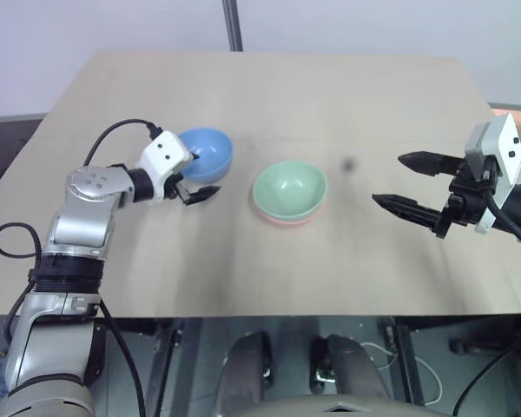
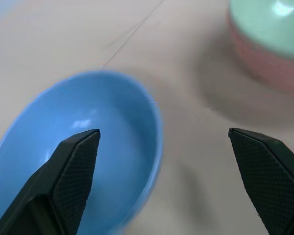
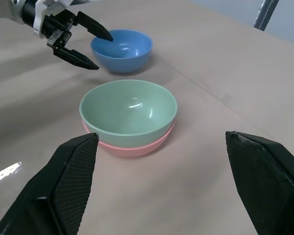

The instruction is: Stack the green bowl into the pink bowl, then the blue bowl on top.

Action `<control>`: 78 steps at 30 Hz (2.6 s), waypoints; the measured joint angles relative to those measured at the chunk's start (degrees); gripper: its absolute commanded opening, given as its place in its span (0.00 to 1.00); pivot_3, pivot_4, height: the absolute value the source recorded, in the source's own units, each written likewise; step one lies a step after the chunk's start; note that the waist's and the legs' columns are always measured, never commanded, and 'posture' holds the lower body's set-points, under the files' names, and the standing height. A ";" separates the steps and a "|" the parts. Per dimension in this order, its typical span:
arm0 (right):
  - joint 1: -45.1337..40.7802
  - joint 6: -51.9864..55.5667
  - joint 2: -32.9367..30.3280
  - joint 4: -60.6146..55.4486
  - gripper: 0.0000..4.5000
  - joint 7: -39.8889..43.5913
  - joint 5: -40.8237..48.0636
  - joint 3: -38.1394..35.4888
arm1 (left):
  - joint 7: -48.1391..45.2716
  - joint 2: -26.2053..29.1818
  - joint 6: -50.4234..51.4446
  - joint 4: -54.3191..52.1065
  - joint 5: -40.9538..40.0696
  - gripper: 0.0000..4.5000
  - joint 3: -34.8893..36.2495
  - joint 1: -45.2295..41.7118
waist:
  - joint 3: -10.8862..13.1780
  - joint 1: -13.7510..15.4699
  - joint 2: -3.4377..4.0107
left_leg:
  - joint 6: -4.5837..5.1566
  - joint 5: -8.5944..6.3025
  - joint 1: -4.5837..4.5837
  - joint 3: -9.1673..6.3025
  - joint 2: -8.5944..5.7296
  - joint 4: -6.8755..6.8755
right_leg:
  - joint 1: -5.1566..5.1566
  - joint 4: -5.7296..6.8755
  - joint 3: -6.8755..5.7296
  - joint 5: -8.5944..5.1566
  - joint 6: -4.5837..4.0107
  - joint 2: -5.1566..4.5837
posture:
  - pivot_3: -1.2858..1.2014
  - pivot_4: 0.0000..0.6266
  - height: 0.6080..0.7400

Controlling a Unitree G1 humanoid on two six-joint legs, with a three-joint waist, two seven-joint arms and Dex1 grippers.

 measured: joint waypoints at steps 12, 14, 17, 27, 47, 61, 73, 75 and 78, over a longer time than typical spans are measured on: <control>1.00 -0.80 -0.67 -0.01 1.00 -0.23 -0.09 0.04 | 0.32 0.91 -1.97 5.77 6.24 0.35 -4.34 -3.05 | 0.00 0.59 0.00 | 0.00 0.00 -0.02 0.00 0.00 0.05 | 0.00 0.01 -0.01 0.01 -0.02 0.00 | 0.52 0.24 1.00; 1.00 -0.81 -0.72 -0.01 1.00 -0.32 -0.05 0.04 | 0.27 0.72 -2.43 5.81 6.35 0.14 -4.35 -3.33 | 0.00 0.65 0.00 | 0.00 0.00 -0.02 0.00 0.00 0.06 | 0.00 0.02 -0.01 0.01 -0.02 0.00 | 0.52 0.24 1.00; 1.02 -0.87 -0.80 -0.02 1.00 -0.35 -0.02 0.04 | 0.24 0.26 -2.85 6.12 6.45 0.02 -4.37 -3.53 | 0.00 0.73 -0.01 | 0.00 0.00 -0.02 -0.01 0.00 0.07 | 0.00 0.03 -0.01 0.01 -0.02 0.00 | 0.52 0.24 1.00; 1.35 -1.14 -1.50 -0.01 1.00 0.50 0.36 -0.21 | -2.52 0.03 -4.02 6.18 5.54 0.02 -4.36 -4.42 | 0.00 0.84 -0.01 | 0.01 0.00 -0.05 -0.03 0.00 0.17 | 0.00 0.08 -0.03 0.01 -0.02 0.00 | 0.52 0.24 1.00; 5.54 -3.30 -4.84 0.13 1.00 4.51 2.60 -5.33 | -25.69 -0.14 -7.67 -5.85 -1.69 0.02 -9.73 -12.84 | 0.01 0.89 -0.02 | 0.06 -0.04 -0.07 -0.09 0.05 0.69 | 0.07 0.44 -0.03 -0.04 0.06 0.04 | 0.52 0.24 1.00; 5.73 -3.44 -4.83 0.01 1.00 2.10 2.54 -5.25 | -28.41 -4.72 -15.62 -8.54 -2.19 0.52 -12.95 -13.77 | 0.01 0.94 -0.02 | 0.08 -0.05 -0.07 -0.11 0.04 0.76 | 0.08 0.53 -0.02 -0.06 0.08 0.04 | 0.52 0.24 1.00; 5.63 -3.50 -4.84 0.03 1.00 2.32 2.53 -5.24 | -25.62 -5.30 -3.36 -9.36 -10.18 0.82 -8.48 -15.35 | 0.01 0.86 -0.02 | 0.08 -0.05 -0.04 -0.10 0.06 0.76 | 0.08 0.55 0.01 -0.06 0.08 0.05 | 0.52 0.24 1.00; 6.12 -3.69 -4.97 0.03 1.00 2.92 2.52 -5.33 | -23.76 -4.35 -0.37 -9.08 -10.36 0.82 -7.43 -15.35 | 0.01 0.88 -0.02 | 0.08 -0.05 -0.04 -0.11 0.06 0.76 | 0.08 0.55 0.01 -0.06 0.09 0.05 | 0.52 0.24 1.00; 8.19 -4.23 -5.54 0.47 1.00 4.50 2.04 -5.64 | -20.31 -3.04 3.14 -8.82 -10.63 0.82 -4.46 -13.55 | 0.01 0.89 -0.01 | 0.08 -0.05 -0.03 -0.10 0.05 0.75 | 0.08 0.54 0.02 -0.06 0.09 0.04 | 0.52 0.24 1.00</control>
